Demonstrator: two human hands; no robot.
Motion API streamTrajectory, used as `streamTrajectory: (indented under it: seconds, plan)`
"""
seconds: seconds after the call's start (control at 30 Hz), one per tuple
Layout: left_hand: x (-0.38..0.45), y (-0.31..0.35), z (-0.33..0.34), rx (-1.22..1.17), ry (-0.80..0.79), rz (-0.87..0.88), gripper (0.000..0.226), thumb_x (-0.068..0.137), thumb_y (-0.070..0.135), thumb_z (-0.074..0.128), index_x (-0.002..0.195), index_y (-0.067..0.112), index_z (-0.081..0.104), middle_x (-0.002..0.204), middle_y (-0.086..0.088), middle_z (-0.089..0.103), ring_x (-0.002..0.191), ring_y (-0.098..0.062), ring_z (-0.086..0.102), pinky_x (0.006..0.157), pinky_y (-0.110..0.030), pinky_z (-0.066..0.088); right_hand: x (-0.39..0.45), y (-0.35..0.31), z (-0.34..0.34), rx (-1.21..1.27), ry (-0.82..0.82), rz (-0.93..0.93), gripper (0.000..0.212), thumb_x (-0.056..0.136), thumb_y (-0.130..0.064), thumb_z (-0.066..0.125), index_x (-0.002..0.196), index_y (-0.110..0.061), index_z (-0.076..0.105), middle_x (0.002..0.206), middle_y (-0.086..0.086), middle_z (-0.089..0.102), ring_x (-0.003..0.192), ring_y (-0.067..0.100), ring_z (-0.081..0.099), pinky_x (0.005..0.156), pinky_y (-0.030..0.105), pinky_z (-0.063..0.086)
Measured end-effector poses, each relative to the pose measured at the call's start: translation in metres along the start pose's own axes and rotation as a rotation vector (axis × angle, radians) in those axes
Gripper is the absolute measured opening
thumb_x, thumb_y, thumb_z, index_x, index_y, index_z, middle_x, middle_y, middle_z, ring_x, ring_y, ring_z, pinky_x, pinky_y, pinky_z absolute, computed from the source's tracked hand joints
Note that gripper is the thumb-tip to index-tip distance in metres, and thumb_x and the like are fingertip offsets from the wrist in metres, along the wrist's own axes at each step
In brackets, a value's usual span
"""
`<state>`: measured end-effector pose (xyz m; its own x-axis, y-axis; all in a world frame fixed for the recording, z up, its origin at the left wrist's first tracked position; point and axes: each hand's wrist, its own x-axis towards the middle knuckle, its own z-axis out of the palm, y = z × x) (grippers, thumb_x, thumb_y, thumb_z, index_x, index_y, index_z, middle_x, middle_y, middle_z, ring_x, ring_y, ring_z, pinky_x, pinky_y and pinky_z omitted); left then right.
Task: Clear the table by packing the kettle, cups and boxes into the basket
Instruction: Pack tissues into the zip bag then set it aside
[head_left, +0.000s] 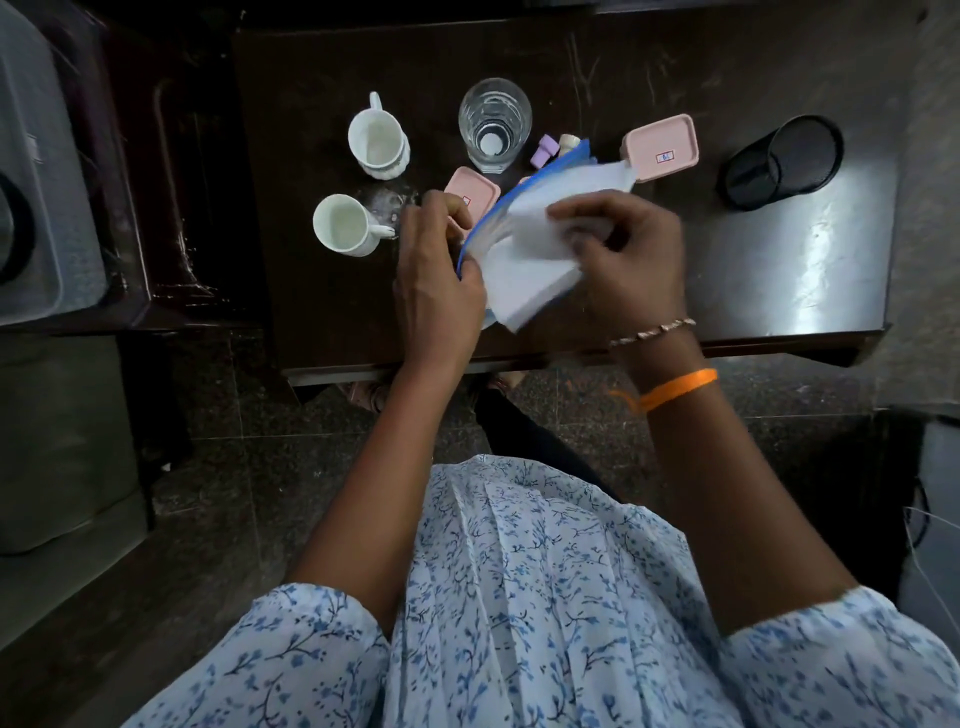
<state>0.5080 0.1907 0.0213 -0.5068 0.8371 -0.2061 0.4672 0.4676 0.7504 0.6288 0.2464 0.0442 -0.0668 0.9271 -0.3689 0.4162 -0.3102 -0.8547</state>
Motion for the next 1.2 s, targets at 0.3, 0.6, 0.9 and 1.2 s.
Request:
streamTrajectory:
  seconds: [0.3, 0.6, 0.9, 1.2]
  plan:
    - [0.005, 0.012, -0.012, 0.096, -0.110, 0.066, 0.027, 0.081, -0.008, 0.047, 0.086, 0.012, 0.065, 0.113, -0.004, 0.048, 0.100, -0.007, 0.049, 0.081, -0.031, 0.050, 0.005, 0.000, -0.033, 0.375, -0.162, 0.127, 0.029, 0.072, 0.012, 0.066, 0.087, -0.012, 0.066, 0.105, 0.014, 0.062, 0.092, 0.018, 0.059, 0.078, 0.020, 0.053]
    - [0.006, 0.036, -0.018, -0.470, -0.297, -0.328, 0.016, 0.090, 0.019, 0.056, 0.075, 0.021, 0.054, 0.091, 0.002, 0.049, 0.071, 0.001, 0.051, 0.060, -0.010, 0.044, 0.007, 0.003, -0.031, 0.270, -0.311, 0.071, 0.064, 0.062, 0.010, 0.076, 0.117, -0.015, 0.056, 0.124, 0.011, 0.058, 0.114, 0.017, 0.056, 0.091, 0.023, 0.052]
    - [0.004, 0.028, -0.019, -0.311, -0.202, -0.211, 0.010, 0.083, 0.025, 0.068, 0.085, 0.035, 0.065, 0.096, 0.014, 0.042, 0.082, 0.019, 0.047, 0.081, -0.011, 0.045, 0.009, 0.002, -0.033, -0.031, -0.169, 0.024, 0.015, 0.073, -0.013, 0.076, 0.080, -0.020, 0.064, 0.086, -0.009, 0.046, 0.073, 0.002, 0.047, 0.058, 0.004, 0.041]
    - [0.005, 0.050, -0.020, -0.252, -0.326, -0.175, 0.008, 0.079, 0.030, 0.071, 0.086, 0.034, 0.067, 0.094, 0.010, 0.042, 0.087, 0.002, 0.048, 0.082, -0.028, 0.048, 0.018, -0.004, -0.050, -0.057, -0.404, 0.026, 0.009, 0.082, -0.019, 0.067, 0.089, -0.015, 0.064, 0.111, -0.001, 0.037, 0.095, -0.007, 0.043, 0.076, 0.000, 0.041]
